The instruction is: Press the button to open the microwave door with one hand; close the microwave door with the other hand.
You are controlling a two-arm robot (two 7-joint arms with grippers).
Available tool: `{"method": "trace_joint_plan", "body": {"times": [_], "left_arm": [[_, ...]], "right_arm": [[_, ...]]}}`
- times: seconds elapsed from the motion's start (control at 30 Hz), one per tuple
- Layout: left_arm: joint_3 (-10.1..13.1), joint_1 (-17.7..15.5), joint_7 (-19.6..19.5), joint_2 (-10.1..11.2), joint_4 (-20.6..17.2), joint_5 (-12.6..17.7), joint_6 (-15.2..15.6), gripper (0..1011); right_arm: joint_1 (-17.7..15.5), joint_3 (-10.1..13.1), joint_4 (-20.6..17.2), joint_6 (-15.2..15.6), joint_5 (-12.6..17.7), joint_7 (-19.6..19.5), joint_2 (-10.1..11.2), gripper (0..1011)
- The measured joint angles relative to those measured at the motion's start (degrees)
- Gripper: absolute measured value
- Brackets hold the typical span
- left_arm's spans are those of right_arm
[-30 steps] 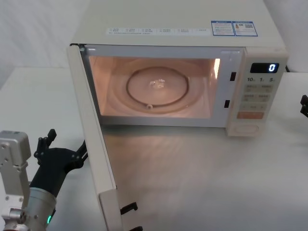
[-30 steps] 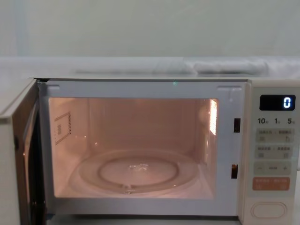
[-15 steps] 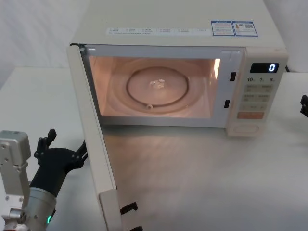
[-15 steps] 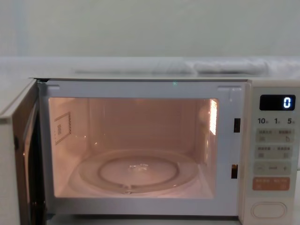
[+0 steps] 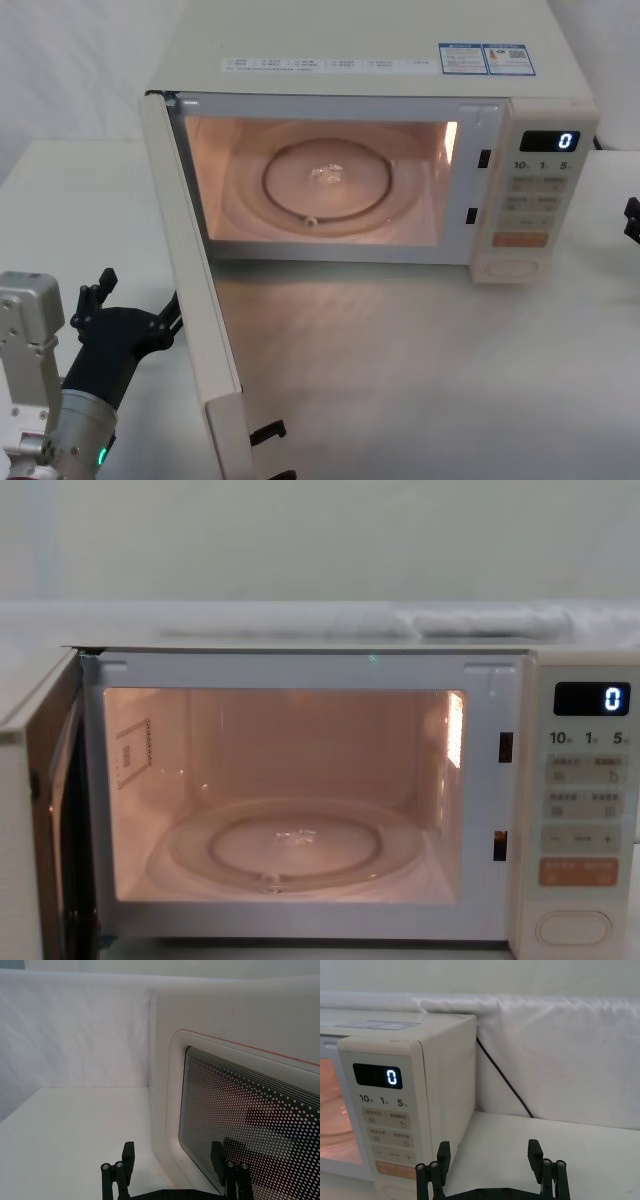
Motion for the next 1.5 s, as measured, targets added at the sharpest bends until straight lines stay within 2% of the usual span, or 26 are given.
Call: {"method": "trace_joint_plan", "body": {"times": [0.23,0.47,0.73,0.77,0.8,0.87,1.0,1.07,1.17,1.2,1.23,1.3,1.33,1.5], "left_arm": [[0.00,0.00,0.00,0.00,0.00,0.00,0.00,992],[0.00,0.00,0.00,0.00,0.00,0.00,0.00,840],[0.00,0.00,0.00,0.00,0.00,0.00,0.00,571],[0.00,0.00,0.00,0.00,0.00,0.00,0.00,571],[0.00,0.00,0.00,0.00,0.00,0.00,0.00,506],[0.00,0.00,0.00,0.00,0.00,0.00,0.00,472],[0.00,0.00,0.00,0.00,0.00,0.00,0.00,299],[0.00,0.00,0.00,0.00,0.00,0.00,0.00,262],[0.00,0.00,0.00,0.00,0.00,0.00,0.00,141],[0.00,0.00,0.00,0.00,0.00,0.00,0.00,141],[0.00,0.00,0.00,0.00,0.00,0.00,0.00,81],[0.00,0.00,0.00,0.00,0.00,0.00,0.00,25],[0.00,0.00,0.00,0.00,0.00,0.00,0.00,0],[0.00,0.00,0.00,0.00,0.00,0.00,0.00,0]], "right_arm": [[0.00,0.00,0.00,0.00,0.00,0.00,0.00,1002],[0.00,0.00,0.00,0.00,0.00,0.00,0.00,1002],[0.00,0.00,0.00,0.00,0.00,0.00,0.00,1002],[0.00,0.00,0.00,0.00,0.00,0.00,0.00,1002],[0.00,0.00,0.00,0.00,0.00,0.00,0.00,1002],[0.00,0.00,0.00,0.00,0.00,0.00,0.00,1002],[0.00,0.00,0.00,0.00,0.00,0.00,0.00,1002],[0.00,0.00,0.00,0.00,0.00,0.01,0.00,1002],[0.00,0.00,0.00,0.00,0.00,0.00,0.00,1002],[0.00,0.00,0.00,0.00,0.00,0.00,0.00,1002],[0.00,0.00,0.00,0.00,0.00,0.00,0.00,1002],[0.00,0.00,0.00,0.00,0.00,0.00,0.00,1002],[0.00,0.00,0.00,0.00,0.00,0.01,0.00,1002],[0.00,0.00,0.00,0.00,0.00,0.01,0.00,1002]]}}
